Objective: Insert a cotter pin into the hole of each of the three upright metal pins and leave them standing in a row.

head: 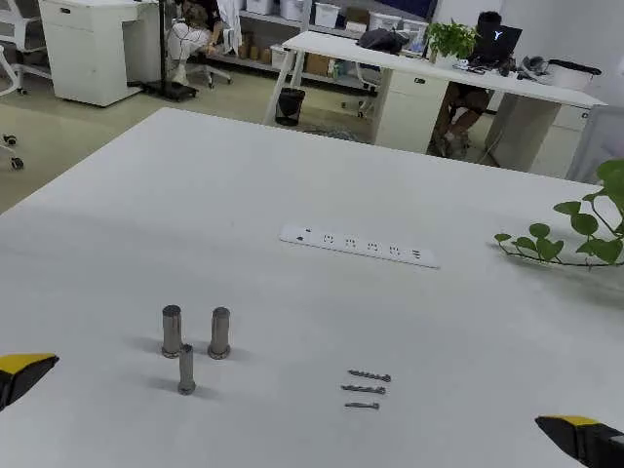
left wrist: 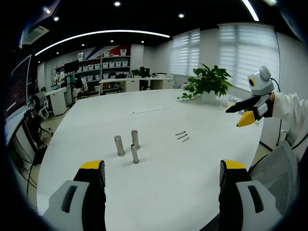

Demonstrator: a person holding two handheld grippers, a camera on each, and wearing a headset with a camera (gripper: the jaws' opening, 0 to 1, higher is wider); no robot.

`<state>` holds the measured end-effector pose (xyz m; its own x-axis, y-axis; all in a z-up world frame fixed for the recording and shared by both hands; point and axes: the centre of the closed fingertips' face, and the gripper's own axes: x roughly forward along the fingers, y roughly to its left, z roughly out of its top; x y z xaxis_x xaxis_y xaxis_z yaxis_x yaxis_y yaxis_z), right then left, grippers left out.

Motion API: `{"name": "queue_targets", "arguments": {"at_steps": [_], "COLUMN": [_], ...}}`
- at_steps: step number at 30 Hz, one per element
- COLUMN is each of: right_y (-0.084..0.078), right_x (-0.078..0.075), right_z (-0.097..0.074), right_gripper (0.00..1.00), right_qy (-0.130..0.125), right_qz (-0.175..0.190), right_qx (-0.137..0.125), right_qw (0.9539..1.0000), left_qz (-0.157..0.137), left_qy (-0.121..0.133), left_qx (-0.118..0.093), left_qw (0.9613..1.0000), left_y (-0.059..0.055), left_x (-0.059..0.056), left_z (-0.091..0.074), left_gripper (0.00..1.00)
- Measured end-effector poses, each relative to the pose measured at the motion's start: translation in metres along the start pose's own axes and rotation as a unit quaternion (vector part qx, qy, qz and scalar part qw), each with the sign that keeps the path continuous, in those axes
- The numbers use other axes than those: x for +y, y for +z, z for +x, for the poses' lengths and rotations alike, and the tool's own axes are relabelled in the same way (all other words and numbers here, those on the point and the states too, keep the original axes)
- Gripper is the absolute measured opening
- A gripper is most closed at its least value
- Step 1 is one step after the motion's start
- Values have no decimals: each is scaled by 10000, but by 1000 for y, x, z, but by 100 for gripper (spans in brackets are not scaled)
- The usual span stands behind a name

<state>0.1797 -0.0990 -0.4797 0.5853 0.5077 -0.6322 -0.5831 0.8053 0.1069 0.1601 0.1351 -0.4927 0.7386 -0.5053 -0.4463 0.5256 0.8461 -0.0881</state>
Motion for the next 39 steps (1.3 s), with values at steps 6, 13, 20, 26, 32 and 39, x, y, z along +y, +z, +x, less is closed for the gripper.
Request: {"name": "queue_targets", "arguments": {"at_steps": [6,13,20,26,32,39], "right_y": [-2,-5,-4,-2,-3,-5], "right_x": [2,4,4,3,4,0], "right_z": [-1,1,-2,-4,-4,-3], "right_gripper": [98,95,94,94,94,95], "right_qy": [-66,-228,-277,-334,-356,-434], "right_qz": [17,40,-31,14,-16,54], "right_qx": [-2,-42,-3,-31,1,48], "right_qw": [10000,9997,9996,9994,9994,9990], "left_qz": [-82,17,-82,-201,-181,-160], "left_qy": [-167,-130,-129,-158,-194,-183], "left_qx": [-4,305,202,99,55,107], "left_qw": [9998,9994,9997,9996,9996,9996], "left_y": [-3,-15,-18,-15,-11,-11], "left_x": [-7,0,5,5,7,12], "left_z": [5,6,4,3,3,3], "left_gripper": [94,87,86,87,87,86]}}
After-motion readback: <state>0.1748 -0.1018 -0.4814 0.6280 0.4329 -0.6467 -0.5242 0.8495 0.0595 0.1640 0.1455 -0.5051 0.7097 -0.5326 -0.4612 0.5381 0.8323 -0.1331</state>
